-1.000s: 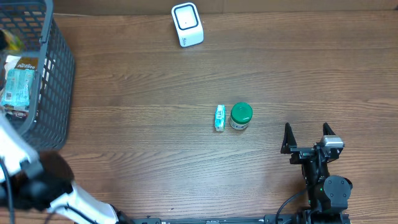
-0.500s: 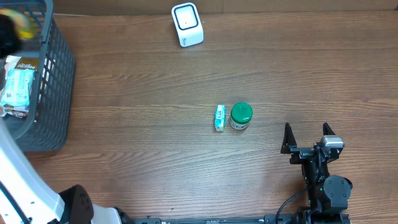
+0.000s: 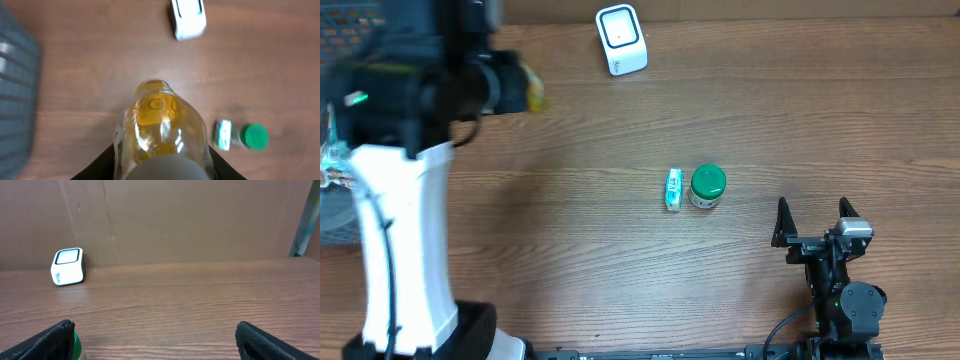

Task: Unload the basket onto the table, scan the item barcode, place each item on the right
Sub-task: 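Grasp the glass bottle with yellow liquid in the basket, left gripper, then carry the bottle with the left gripper behind the green-capped jar, then lower the bottle upright onto the table and open the left gripper, then swing the left gripper back into the grey basket, then grasp the brown-and-green wipes package in the basket with the left gripper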

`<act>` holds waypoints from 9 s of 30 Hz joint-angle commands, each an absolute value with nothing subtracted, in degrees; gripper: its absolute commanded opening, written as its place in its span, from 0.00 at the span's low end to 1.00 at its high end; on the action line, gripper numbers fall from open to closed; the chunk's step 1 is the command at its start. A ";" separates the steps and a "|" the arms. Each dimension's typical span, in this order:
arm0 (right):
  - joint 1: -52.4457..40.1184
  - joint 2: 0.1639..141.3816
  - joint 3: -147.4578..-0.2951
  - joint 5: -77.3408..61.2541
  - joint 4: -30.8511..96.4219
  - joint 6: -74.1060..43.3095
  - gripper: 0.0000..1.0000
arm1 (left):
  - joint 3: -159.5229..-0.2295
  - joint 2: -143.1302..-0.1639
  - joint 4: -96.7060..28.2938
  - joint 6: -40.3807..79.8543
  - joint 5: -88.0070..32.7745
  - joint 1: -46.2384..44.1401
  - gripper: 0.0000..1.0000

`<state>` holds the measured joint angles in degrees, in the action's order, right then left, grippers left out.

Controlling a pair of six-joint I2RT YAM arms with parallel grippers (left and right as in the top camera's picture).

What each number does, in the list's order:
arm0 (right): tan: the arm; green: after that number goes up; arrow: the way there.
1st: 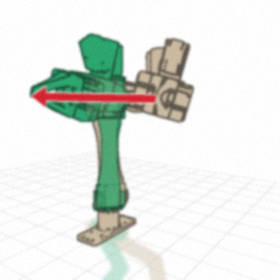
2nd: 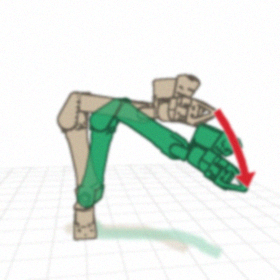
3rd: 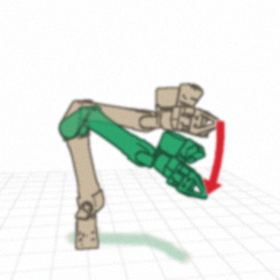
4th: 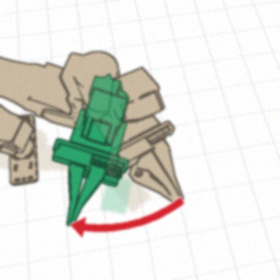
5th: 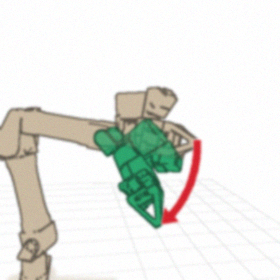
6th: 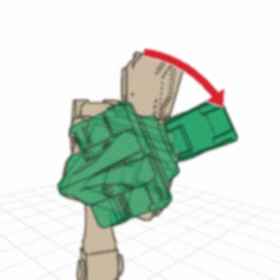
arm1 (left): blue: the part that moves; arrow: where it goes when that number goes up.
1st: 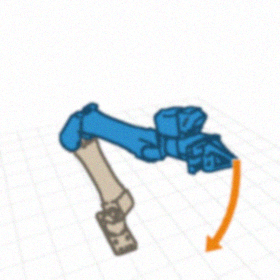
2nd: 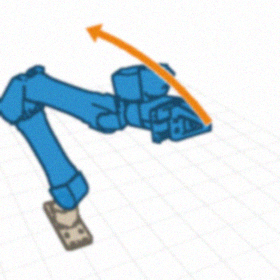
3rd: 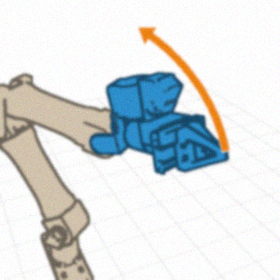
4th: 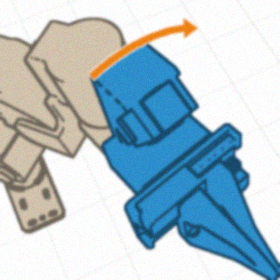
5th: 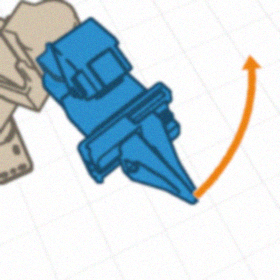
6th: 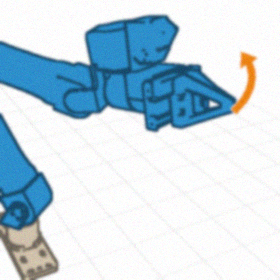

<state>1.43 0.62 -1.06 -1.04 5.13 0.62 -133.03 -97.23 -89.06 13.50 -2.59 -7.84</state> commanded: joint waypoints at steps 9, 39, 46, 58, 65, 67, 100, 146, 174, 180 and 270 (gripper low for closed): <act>1.63 0.16 -0.45 -0.47 4.82 0.40 1.00 | -115.98 -108.31 -80.47 31.44 5.10 -27.57 0.41; 1.63 0.16 -0.45 -0.49 4.82 0.40 1.00 | -97.12 -109.49 -45.82 30.24 10.90 -38.33 0.43; 1.63 0.16 -0.45 -0.47 4.82 0.40 1.00 | -97.12 -112.71 -43.22 30.22 8.93 -38.39 0.42; 1.63 0.16 -0.45 -0.47 4.82 0.40 1.00 | -97.12 -116.51 -41.78 28.86 9.17 -38.39 0.48; 1.63 0.16 -0.45 -0.49 4.82 0.40 1.00 | -97.12 -116.51 -42.26 28.69 8.93 -38.39 0.68; 1.63 0.16 -0.45 -0.47 4.82 0.40 1.00 | -97.12 -116.51 -42.44 28.67 8.93 -38.39 0.75; 1.63 0.16 -0.45 -0.49 4.82 0.40 1.00 | -103.20 -117.75 -47.72 19.97 8.10 -38.17 0.85; 1.63 0.16 -0.45 -0.47 4.82 0.40 1.00 | -109.03 -117.80 -43.90 17.69 2.17 -38.22 1.00; 1.63 0.16 -0.45 -0.47 4.82 0.40 1.00 | -124.64 -93.14 -49.47 -1.32 37.82 -1.30 1.00; 1.63 0.16 -0.45 -0.49 4.82 0.40 1.00 | -124.62 -96.29 -52.93 -1.37 33.82 13.17 1.00; 1.63 0.16 -0.45 -0.49 4.82 0.40 1.00 | -124.60 -145.03 -53.15 -38.59 -9.61 41.43 0.96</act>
